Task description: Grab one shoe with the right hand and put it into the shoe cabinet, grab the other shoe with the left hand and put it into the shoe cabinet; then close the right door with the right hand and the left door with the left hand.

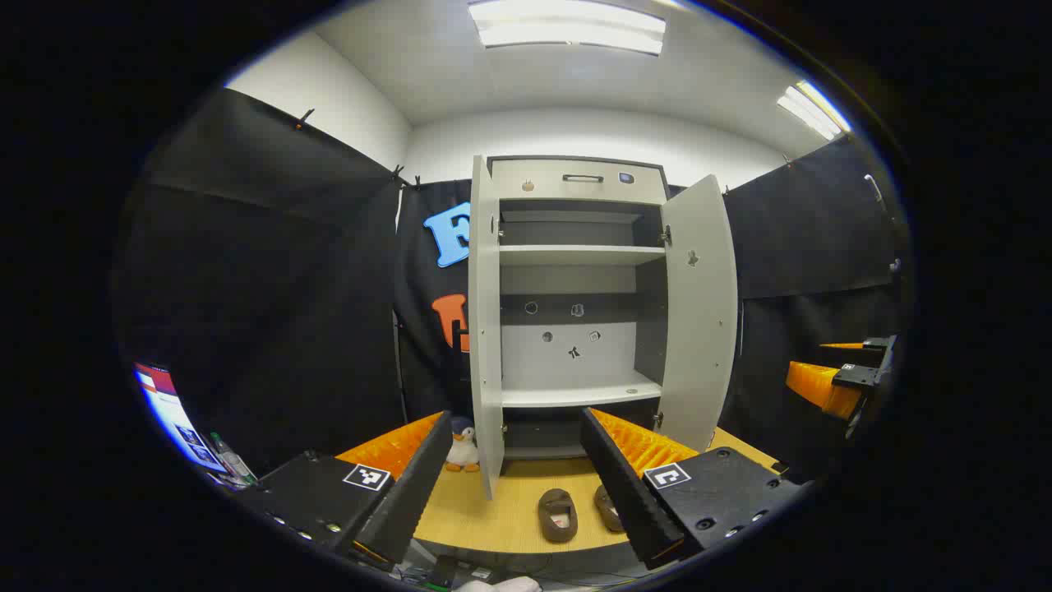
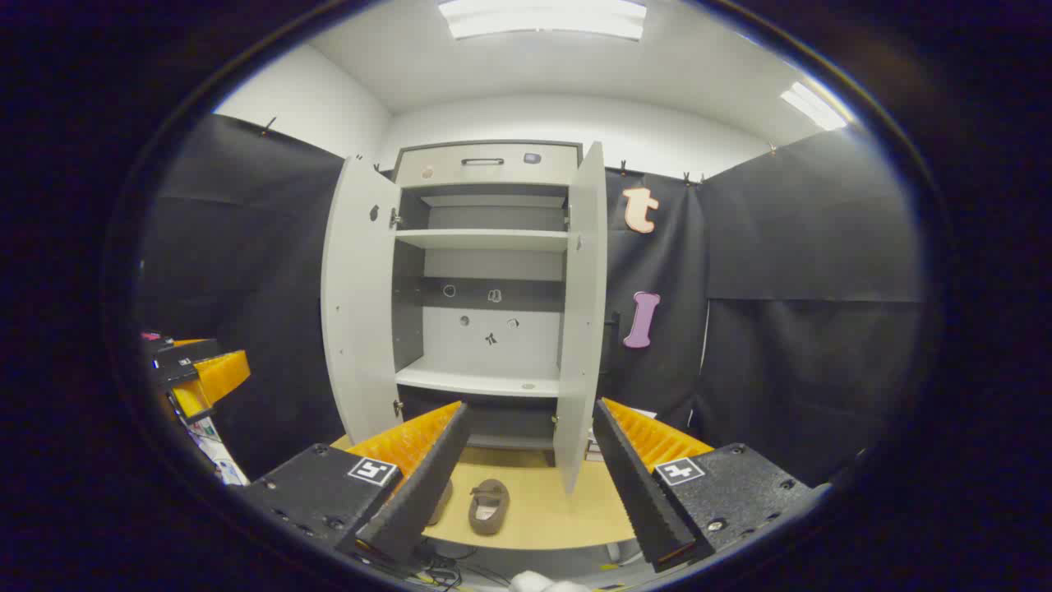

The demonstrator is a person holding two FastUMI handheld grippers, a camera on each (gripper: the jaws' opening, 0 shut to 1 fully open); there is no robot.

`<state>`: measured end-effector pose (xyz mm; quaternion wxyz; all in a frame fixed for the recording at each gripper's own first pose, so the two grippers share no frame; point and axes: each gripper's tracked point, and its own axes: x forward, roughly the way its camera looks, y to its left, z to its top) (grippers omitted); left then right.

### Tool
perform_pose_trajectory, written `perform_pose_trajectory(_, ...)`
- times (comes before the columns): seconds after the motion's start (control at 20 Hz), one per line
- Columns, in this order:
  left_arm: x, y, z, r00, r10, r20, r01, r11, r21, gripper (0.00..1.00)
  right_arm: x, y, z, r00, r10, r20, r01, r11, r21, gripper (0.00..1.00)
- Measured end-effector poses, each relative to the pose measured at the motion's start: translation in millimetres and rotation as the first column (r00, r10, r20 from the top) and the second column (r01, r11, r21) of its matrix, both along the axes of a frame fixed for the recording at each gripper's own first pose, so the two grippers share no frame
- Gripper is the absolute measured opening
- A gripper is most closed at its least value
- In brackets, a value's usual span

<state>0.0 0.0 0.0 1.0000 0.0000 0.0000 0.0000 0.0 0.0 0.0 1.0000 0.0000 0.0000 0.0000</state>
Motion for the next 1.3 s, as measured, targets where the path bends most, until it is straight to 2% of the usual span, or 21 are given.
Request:
perform_pose_trajectory(0.05, -0.1, 0.2, 0.3, 1.0, 0.0, -0.001, 0.0, 1.0, 0.002, 1.0, 0.3, 1.3, -1.1, 1.0, 0.001, 0.0, -0.001, 1.0, -0.001, 0.99)
perform_pose_trajectory(0.25, -2.6, -0.1, 1.2, 1.0, 0.003, 0.003, -0.003, 1.0, 0.005, 1.0, -1.5, 0.7, 0.1, 1.0, 0.001, 0.002, -0.001, 1.0, -0.002, 0.99)
perform_pose_trajectory(0.3, -3.5, 0.8, 2.2, 1.0, 0.005, 0.006, -0.005, 1.0, 0.004, 0.96, -1.7, -0.1, 0.7, 1.0, 0.0, 0.003, 0.0, 1.0, -0.001, 0.99)
perform_pose_trajectory(0.35, -4.1, 0.5, 1.3, 1.0, 0.004, 0.006, -0.004, 1.0, 0.001, 1.0, -1.9, -0.6, -0.5, 1.0, -0.001, 0.002, 0.001, 1.0, -0.001, 0.99)
perform_pose_trajectory(0.9, -7.0, 4.8, 0.0, 1.0, 0.017, 0.0, -0.017, 1.0, 0.005, 1.0, 1.4, 5.0, -7.3, 1.0, 0.011, -0.009, -0.011, 1.0, -0.008, 0.99)
perform_pose_trajectory(1.1, -8.3, 9.0, -10.2, 1.0, 0.02, -0.016, -0.02, 1.0, 0.004, 1.0, 12.4, 15.0, -29.4, 0.997, 0.031, -0.064, -0.032, 0.999, -0.009, 0.99)
perform_pose_trajectory(1.15, -8.5, 10.5, -13.5, 0.999, 0.022, -0.023, -0.022, 1.0, 0.002, 0.96, 16.9, 18.3, -39.6, 0.996, 0.038, -0.086, -0.04, 0.999, -0.011, 0.99)
perform_pose_trajectory(1.2, -9.3, 12.5, -16.1, 0.999, 0.024, -0.03, -0.024, 1.0, -0.001, 1.0, 22.3, 23.3, -49.8, 0.993, 0.048, -0.107, -0.05, 0.999, -0.013, 0.99)
perform_pose_trajectory(1.25, -9.8, 14.6, -18.5, 0.999, 0.028, -0.037, -0.028, 1.0, -0.005, 1.0, 27.3, 28.4, -63.2, 0.989, 0.057, -0.14, -0.06, 0.998, -0.017, 0.99)
perform_pose_trajectory(1.3, -10.5, 17.0, -21.9, 0.999, 0.032, -0.044, -0.033, 0.999, -0.011, 0.96, 34.3, 34.4, -77.9, 0.983, 0.067, -0.172, -0.071, 0.997, -0.021, 1.0)
